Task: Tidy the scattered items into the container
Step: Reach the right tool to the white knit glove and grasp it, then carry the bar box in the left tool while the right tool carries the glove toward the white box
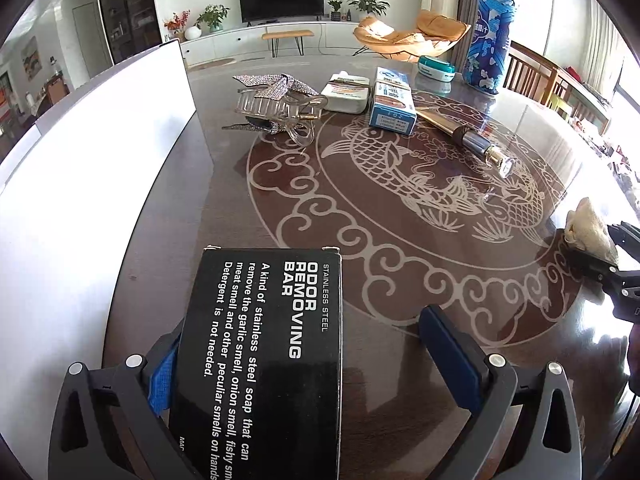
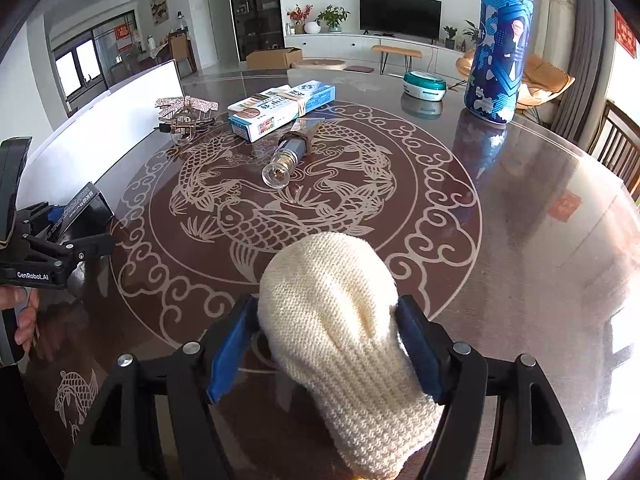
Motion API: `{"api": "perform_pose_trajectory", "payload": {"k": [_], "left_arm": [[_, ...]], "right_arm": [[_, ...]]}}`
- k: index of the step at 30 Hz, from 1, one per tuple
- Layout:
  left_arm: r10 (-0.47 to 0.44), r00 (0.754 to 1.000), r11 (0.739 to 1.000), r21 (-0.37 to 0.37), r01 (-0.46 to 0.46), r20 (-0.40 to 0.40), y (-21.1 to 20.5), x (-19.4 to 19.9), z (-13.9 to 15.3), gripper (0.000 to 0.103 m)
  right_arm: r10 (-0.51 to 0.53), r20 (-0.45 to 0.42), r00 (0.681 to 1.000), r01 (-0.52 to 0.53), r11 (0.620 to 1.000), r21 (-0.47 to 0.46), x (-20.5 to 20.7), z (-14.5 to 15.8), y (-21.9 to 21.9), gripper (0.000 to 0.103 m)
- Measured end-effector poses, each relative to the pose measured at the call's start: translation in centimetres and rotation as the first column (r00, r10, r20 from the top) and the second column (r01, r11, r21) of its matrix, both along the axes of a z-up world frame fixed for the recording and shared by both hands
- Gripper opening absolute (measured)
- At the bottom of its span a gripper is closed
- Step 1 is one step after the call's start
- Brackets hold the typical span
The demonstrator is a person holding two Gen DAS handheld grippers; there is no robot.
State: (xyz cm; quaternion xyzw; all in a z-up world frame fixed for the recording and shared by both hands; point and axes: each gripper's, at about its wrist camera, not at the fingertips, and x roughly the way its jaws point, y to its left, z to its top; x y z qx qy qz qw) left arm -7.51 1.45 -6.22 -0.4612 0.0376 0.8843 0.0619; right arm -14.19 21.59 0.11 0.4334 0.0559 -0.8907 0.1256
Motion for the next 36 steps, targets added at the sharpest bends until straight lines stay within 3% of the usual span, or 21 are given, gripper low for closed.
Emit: {"api": "perform_pose_trajectory", "payload": {"k": [5, 9, 13, 16, 19, 36], "left_arm": [[-0.001, 1.000, 1.000, 0.002, 0.001, 0.000, 0.0, 0.0, 0.0, 0.103], [-0.001, 1.000, 1.000, 0.002, 0.001, -0.001, 0.0, 0.0, 0.0, 0.103], [-0.041, 0.999, 0.999, 0.002, 0.041, 0.002, 0.7, 0.0, -0.1, 0.103], [-0.076, 0.997, 0.997, 0.001, 0.076, 0.001, 1.6, 0.0, 0.0, 0.103], [-0.082, 0.997, 0.997, 0.006, 0.082, 0.000, 1.7, 0.0, 0.0, 0.103], [-0.078, 0.997, 0.997, 0.009, 0.078, -0.004, 1.5, 0.1, 0.0, 0.103]], "right_arm": [[-0.021, 0.007, 1.000, 0.021, 1.000, 0.005, -0.2, -0.2, 0.3, 0.093], [-0.026, 0.027, 0.999, 0.028, 0.994, -0.105, -0.4, -0.1, 2.1, 0.093], [-0.011, 0.031, 0.999, 0.015, 0.994, -0.106, 0.2, 0.0, 3.5, 0.095], [0.018, 0.038, 0.999, -0.014, 0.996, -0.083, 0.5, -0.2, 3.0, 0.102], [0.028, 0.044, 0.999, -0.029, 0.999, 0.031, 0.5, -0.6, 1.3, 0.103], [0.046, 0.044, 0.998, -0.047, 0.998, 0.031, 0.6, -0.7, 1.0, 0.103]]}}
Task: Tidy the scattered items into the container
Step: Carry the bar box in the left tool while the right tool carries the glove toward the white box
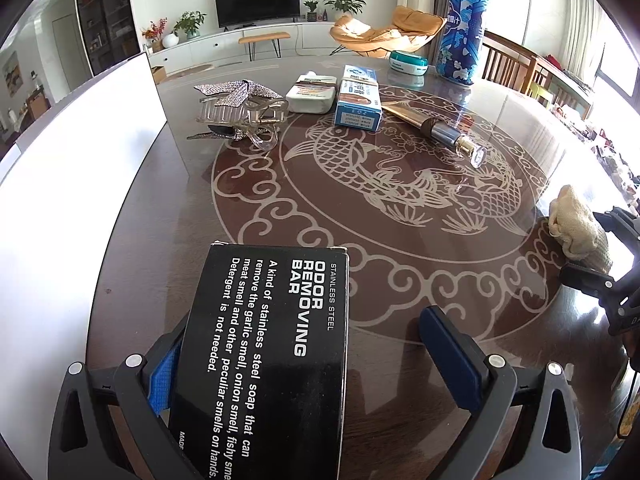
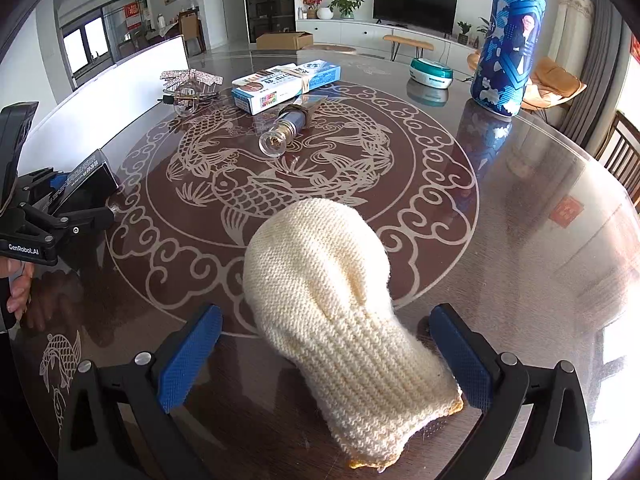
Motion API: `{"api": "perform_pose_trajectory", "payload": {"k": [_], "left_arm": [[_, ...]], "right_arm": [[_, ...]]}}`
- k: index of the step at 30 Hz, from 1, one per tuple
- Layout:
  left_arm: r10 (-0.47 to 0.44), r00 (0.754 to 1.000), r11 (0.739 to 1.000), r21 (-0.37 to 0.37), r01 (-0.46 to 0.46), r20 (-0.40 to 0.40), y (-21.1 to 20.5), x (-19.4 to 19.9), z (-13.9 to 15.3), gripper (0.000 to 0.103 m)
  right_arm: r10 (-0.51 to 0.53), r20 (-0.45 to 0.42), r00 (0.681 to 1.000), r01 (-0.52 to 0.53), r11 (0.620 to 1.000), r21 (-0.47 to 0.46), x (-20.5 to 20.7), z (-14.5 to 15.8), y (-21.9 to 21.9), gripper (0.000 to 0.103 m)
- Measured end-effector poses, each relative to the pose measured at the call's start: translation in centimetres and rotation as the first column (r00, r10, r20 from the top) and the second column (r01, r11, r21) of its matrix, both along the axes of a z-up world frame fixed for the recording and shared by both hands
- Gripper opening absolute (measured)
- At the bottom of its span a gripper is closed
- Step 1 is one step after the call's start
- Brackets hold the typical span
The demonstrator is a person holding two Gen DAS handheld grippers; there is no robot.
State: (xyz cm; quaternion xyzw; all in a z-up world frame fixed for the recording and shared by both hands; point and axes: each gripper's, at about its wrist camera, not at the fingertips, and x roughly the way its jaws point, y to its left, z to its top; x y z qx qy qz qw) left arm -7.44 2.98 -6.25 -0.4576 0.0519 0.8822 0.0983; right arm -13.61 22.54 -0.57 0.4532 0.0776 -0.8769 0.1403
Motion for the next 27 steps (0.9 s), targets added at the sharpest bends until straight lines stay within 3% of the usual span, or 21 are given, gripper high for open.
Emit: {"api": "perform_pose_trajectory", "payload": {"k": [27], "left_arm": [[-0.001, 1.000, 1.000, 0.002, 0.001, -0.001, -0.11, 0.05, 0.02, 0.103]], "right_arm": [[0.002, 0.001, 1.000, -0.002, 1.000, -0.007, 0.03, 0.13, 0.10, 0.103]]}}
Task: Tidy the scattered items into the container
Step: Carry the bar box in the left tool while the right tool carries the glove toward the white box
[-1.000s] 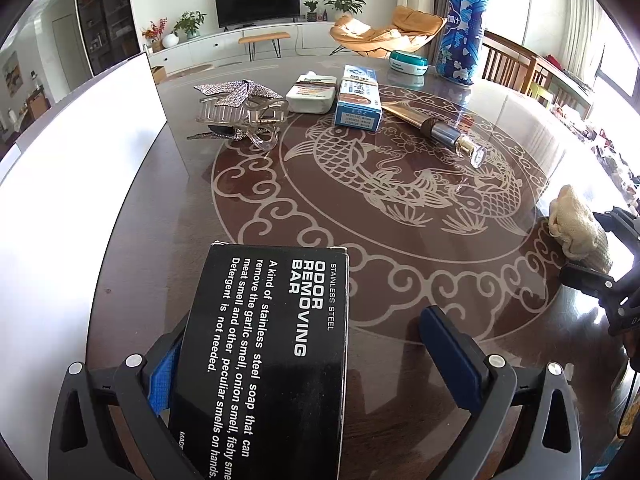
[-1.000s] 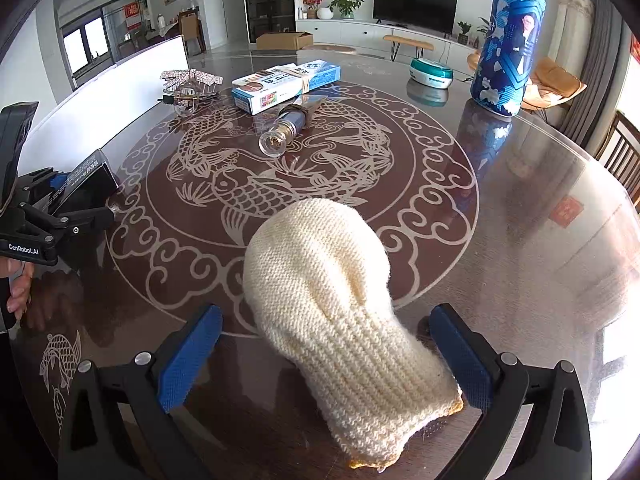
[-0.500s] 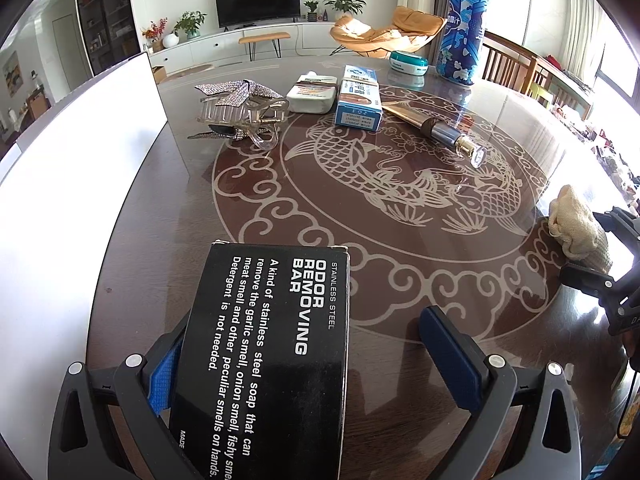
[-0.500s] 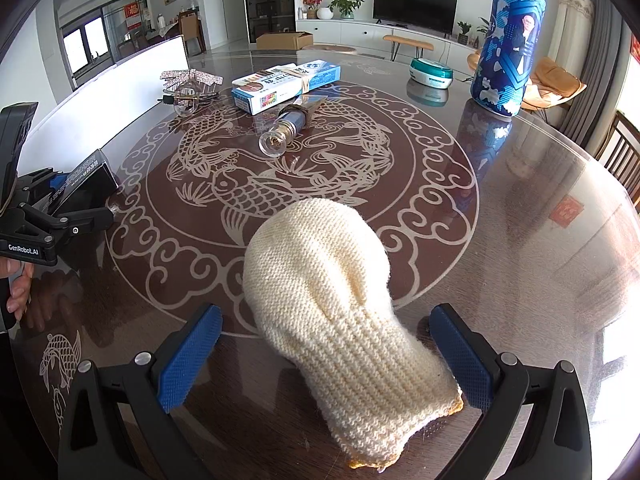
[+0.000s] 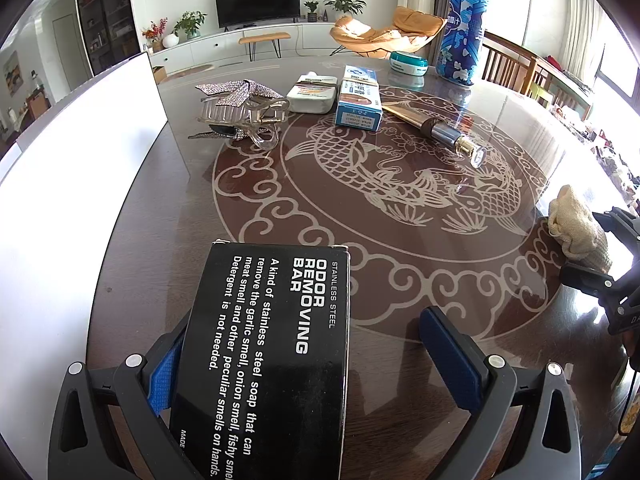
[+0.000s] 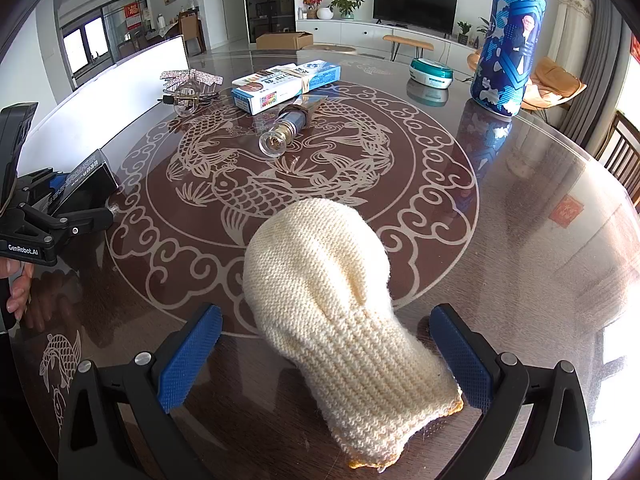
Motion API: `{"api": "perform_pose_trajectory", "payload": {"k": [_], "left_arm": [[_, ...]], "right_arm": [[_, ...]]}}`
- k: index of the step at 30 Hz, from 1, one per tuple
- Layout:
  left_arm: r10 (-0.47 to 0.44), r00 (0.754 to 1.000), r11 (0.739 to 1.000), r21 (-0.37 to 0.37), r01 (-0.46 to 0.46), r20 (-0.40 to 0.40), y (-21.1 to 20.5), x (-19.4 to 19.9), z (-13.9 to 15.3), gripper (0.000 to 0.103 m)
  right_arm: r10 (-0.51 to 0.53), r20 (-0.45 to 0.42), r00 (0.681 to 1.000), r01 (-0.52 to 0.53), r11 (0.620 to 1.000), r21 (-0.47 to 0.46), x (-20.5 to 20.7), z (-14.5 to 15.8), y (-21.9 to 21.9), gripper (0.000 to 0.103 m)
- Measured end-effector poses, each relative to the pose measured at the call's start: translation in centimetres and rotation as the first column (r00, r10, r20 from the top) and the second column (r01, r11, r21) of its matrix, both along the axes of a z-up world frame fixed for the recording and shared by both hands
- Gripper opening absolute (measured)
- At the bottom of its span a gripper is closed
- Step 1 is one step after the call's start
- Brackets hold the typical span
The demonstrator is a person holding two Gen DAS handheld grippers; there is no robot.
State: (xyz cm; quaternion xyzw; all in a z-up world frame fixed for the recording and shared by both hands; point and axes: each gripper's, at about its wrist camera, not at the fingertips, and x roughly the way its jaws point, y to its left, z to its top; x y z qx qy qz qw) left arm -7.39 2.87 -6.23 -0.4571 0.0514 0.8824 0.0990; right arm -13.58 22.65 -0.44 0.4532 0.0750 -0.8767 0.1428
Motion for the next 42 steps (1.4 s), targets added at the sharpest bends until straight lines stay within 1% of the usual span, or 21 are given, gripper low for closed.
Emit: {"api": "perform_pose_trajectory", "payload": {"k": [4, 7, 9, 10, 11, 14, 15, 17, 20, 25, 27, 29, 30, 32, 33, 34, 35, 36, 37, 39, 42], "left_arm": [[0.000, 1.000, 1.000, 0.000, 0.000, 0.000, 0.0, 0.0, 0.0, 0.103], [0.001, 1.000, 1.000, 0.000, -0.001, 0.000, 0.0, 0.0, 0.0, 0.103], [0.001, 1.000, 1.000, 0.000, -0.001, 0.000, 0.0, 0.0, 0.0, 0.103], [0.001, 1.000, 1.000, 0.000, -0.001, 0.000, 0.0, 0.0, 0.0, 0.103], [0.000, 1.000, 1.000, 0.000, 0.000, 0.000, 0.0, 0.0, 0.0, 0.103], [0.000, 1.000, 1.000, 0.000, 0.000, 0.000, 0.0, 0.0, 0.0, 0.103], [-0.001, 1.000, 1.000, 0.001, 0.001, 0.000, 0.0, 0.0, 0.0, 0.103], [-0.005, 1.000, 1.000, 0.002, 0.005, 0.002, -0.2, 0.1, 0.0, 0.103], [-0.041, 0.999, 0.999, -0.003, 0.041, 0.011, -0.8, 1.0, 0.1, 0.103], [-0.043, 0.998, 0.999, -0.008, 0.043, 0.035, -2.1, 1.8, 0.2, 0.103], [-0.059, 0.998, 0.998, -0.023, 0.060, 0.036, -1.9, 1.7, 0.2, 0.103], [-0.076, 0.996, 0.996, -0.041, 0.078, 0.045, -1.7, 1.6, 0.3, 0.103], [-0.089, 0.995, 0.995, -0.037, 0.091, 0.052, -1.7, 1.6, 0.4, 0.100], [-0.102, 0.993, 0.994, -0.021, 0.103, 0.052, -2.0, 2.0, 0.7, 0.073], [-0.098, 0.994, 0.995, -0.019, 0.099, 0.050, -2.3, 2.1, 0.9, 0.065], [-0.093, 0.994, 0.996, -0.009, 0.093, 0.055, -2.6, 2.2, 1.1, 0.058], [-0.089, 0.994, 0.996, -0.001, 0.089, 0.066, -2.9, 2.3, 1.2, 0.058], [-0.083, 0.994, 0.997, 0.001, 0.083, 0.070, -3.0, 2.5, 1.2, 0.058], [-0.080, 0.994, 0.997, 0.002, 0.080, 0.071, -3.0, 2.8, 1.3, 0.058], [-0.074, 0.996, 0.997, 0.019, 0.074, 0.055, -3.1, 3.6, 1.7, 0.058], [-0.057, 0.998, 0.996, 0.067, 0.055, 0.022, -3.3, 4.6, 2.9, 0.058]], "right_arm": [[0.065, 0.050, 0.997, -0.066, 0.998, 0.013, 0.6, 0.3, 1.0, 0.103], [0.071, 0.065, 0.995, -0.075, 0.996, 0.051, 1.8, 0.4, 2.5, 0.103], [0.060, 0.072, 0.996, -0.061, 0.998, 0.019, 2.7, 0.5, 3.4, 0.101], [0.052, 0.068, 0.996, -0.052, 0.999, -0.002, 3.2, 0.7, 3.4, 0.098], [0.054, 0.067, 0.996, -0.053, 0.998, -0.029, 3.5, 0.9, 3.1, 0.094], [0.107, 0.073, 0.992, -0.099, 0.989, -0.107, 4.2, 1.1, 0.6, 0.093], [0.127, 0.072, 0.989, -0.119, 0.987, -0.106, 4.4, 1.2, -0.3, 0.092], [0.123, 0.052, 0.991, -0.120, 0.991, -0.056, 5.0, 1.8, -1.2, 0.092], [0.099, 0.017, 0.995, -0.098, 0.995, -0.030, 5.7, 3.3, -0.2, 0.094], [0.065, 0.037, 0.997, -0.061, 0.993, -0.097, 3.9, 4.1, 2.0, 0.094], [0.095, 0.066, 0.993, -0.087, 0.990, -0.110, 2.5, 3.6, 1.4, 0.095], [0.129, 0.112, 0.985, -0.119, 0.989, -0.092, 0.8, 2.5, 0.3, 0.095], [0.146, 0.127, 0.981, -0.137, 0.988, -0.076, 0.2, 2.1, -0.4, 0.095], [0.182, 0.131, 0.975, -0.177, 0.983, -0.048, -0.6, 1.7, -1.5, 0.095], [0.198, 0.128, 0.972, -0.194, 0.980, -0.044, -0.9, 1.6, -1.8, 0.094], [0.212, 0.128, 0.969, -0.207, 0.977, -0.049, -1.2, 1.7, -2.0, 0.088], [0.221, 0.135, 0.966, -0.215, 0.975, -0.056, -1.5, 1.7, -2.1, 0.060], [0.220, 0.138, 0.966, -0.215, 0.975, -0.049, -1.7, 1.8, -2.1, 0.043], [0.220, 0.135, 0.966, -0.214, 0.975, -0.054, -1.8, 2.0, -2.0, 0.034], [0.212, 0.124, 0.969, -0.206, 0.977, -0.063, -1.7, 2.9, -1.9, 0.033], [0.207, 0.084, 0.975, -0.200, 0.976, -0.081, -1.1, 5.0, -1.9, 0.033]]}}
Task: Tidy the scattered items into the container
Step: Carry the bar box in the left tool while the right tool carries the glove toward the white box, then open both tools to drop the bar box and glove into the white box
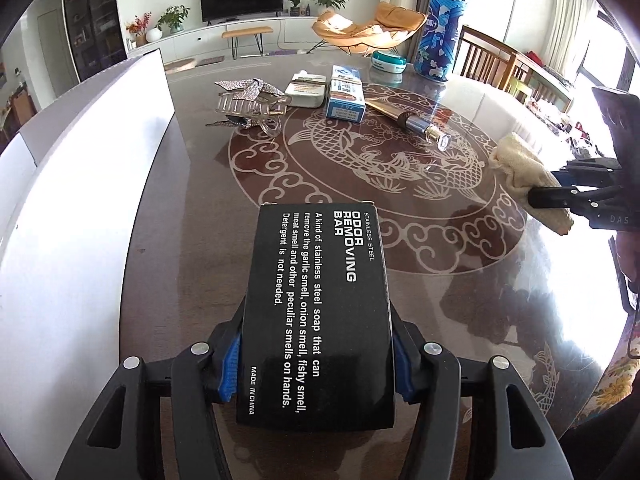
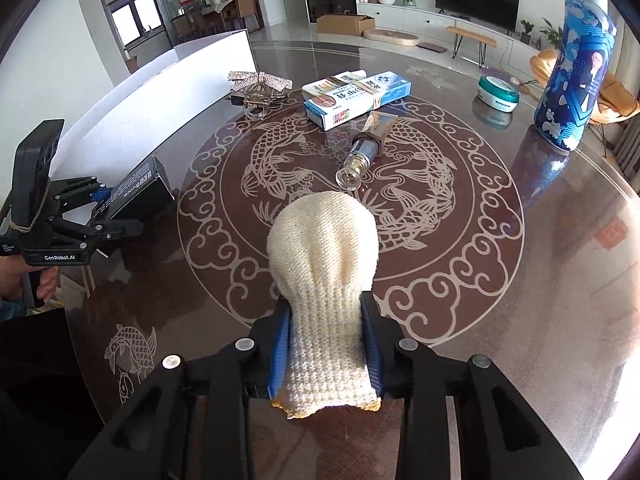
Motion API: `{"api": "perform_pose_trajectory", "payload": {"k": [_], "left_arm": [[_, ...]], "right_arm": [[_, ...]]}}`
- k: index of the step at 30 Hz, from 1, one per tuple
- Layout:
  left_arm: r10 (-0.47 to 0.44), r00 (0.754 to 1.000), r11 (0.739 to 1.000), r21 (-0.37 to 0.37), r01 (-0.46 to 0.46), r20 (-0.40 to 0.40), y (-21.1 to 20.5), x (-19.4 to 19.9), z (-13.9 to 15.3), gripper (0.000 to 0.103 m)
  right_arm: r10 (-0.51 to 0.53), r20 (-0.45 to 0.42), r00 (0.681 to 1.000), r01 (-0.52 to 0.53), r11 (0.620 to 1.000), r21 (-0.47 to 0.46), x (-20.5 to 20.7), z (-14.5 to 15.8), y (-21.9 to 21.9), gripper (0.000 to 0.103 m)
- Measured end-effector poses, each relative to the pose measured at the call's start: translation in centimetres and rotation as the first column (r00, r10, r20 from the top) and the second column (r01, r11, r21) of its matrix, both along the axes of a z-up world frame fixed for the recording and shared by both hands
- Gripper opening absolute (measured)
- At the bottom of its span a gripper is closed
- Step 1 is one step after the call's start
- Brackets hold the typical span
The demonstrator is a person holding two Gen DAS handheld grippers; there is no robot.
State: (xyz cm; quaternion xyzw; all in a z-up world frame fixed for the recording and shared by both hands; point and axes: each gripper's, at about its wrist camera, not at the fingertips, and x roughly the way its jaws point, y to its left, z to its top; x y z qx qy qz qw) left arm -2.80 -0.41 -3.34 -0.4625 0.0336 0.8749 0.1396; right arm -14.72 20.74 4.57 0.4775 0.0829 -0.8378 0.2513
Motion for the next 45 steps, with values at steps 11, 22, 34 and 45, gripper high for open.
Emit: {"api": "perform_pose_trajectory", "payload": {"k": [11, 22, 34, 45], "left_arm": [[0.152, 0.979, 0.982, 0.136, -0.133, -0.137, -6.9, 3.6, 9.0, 0.058], [0.541, 0.838, 0.841, 0.027, -0.541, -0.074, -27.7, 6.6, 9.0, 0.058], [0.637, 0.770, 0.769, -0.058, -0.636, 0.008, -30.7, 6.3, 4.2, 0.062], [0.443, 0.871, 0.890, -0.012, -0.456, -0.213, -19.6, 6.3, 10.8, 0.079]], "right_arm": [[0.149, -0.062, 0.987, -0.151, 0.988, -0.029, -2.5, 7.1, -10.6, 0.033], [0.510, -0.091, 0.855, -0.518, 0.839, -0.165, -2.5, 13.2, -36.3, 0.033], [0.581, 0.114, 0.806, -0.540, 0.800, -0.262, -1.7, 4.6, -43.7, 0.096], [0.131, 0.051, 0.990, -0.100, 0.912, -0.397, -7.7, 3.9, -22.4, 0.103]]}}
